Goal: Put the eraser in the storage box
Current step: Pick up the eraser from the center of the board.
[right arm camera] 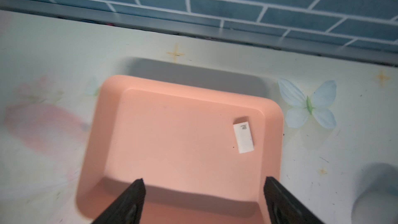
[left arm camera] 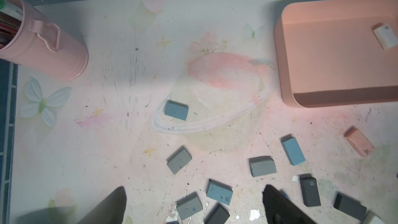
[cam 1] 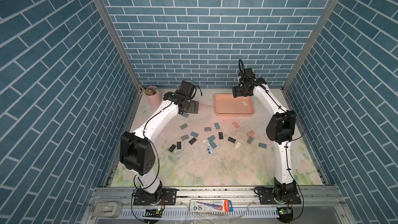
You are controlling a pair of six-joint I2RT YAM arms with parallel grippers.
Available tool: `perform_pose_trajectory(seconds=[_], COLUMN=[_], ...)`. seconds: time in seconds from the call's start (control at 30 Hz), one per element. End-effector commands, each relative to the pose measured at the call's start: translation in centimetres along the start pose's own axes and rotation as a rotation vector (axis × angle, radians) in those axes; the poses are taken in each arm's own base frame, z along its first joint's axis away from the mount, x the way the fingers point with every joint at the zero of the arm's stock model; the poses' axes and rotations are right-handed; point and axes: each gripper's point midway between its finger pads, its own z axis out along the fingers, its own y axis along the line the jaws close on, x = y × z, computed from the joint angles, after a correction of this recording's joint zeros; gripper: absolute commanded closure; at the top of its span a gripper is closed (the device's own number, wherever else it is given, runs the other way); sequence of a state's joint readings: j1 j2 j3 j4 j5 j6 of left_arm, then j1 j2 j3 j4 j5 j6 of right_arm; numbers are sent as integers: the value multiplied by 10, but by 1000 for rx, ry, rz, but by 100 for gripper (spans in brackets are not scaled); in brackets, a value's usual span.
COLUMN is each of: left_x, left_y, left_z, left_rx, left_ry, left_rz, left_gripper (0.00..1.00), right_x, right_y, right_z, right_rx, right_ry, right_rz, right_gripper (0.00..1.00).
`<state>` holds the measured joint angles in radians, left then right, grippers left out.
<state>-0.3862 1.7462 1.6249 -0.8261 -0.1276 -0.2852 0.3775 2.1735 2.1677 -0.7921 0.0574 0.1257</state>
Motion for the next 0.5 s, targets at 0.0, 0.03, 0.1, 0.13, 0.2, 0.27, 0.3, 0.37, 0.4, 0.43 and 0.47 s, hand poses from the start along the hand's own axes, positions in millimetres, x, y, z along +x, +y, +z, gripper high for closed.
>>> perform_pose_trajectory(seconds=[0.0, 0.03, 0.1, 0.13, 0.2, 0.27, 0.3, 0.37, 0.4, 0.43, 0.47], left_x=[13, 13, 10, 9, 6, 4, 3, 4, 4, 5, 6], left_y=[13, 15, 14, 15, 16, 13, 13, 16, 18, 22, 25], left_z=[20, 27, 37, 42, 51, 62, 68, 81, 89, 95, 100], left_rx=[2, 16, 55, 61, 61, 72, 69, 53, 48, 27, 8], left_ry=[101, 116, 124, 124, 125, 128, 132, 145, 152, 158, 164], left_rz=[-62, -99, -153, -186, -270, -361, -427, -545, -602, -661, -705], left_gripper=[0, 0, 1, 0, 0, 0, 0, 0, 0, 0, 1], right_x=[-10, -5, 6, 13, 29, 43, 51, 64, 70, 76, 79], right_y=[27, 35, 48, 54, 66, 73, 75, 77, 78, 80, 82], right_z=[-36, -43, -55, -59, -65, -66, -65, -63, -61, -60, -61], right_rx=[-75, -91, -118, -133, -160, -171, -173, -178, -179, -184, -186], right_ry=[-110, -122, -144, -152, -164, -173, -168, -158, -151, -141, -140], right_rz=[-29, -40, -55, -65, -83, -93, -94, -91, -86, -87, -90], right_gripper=[3, 2, 2, 1, 1, 2, 2, 1, 2, 1, 1])
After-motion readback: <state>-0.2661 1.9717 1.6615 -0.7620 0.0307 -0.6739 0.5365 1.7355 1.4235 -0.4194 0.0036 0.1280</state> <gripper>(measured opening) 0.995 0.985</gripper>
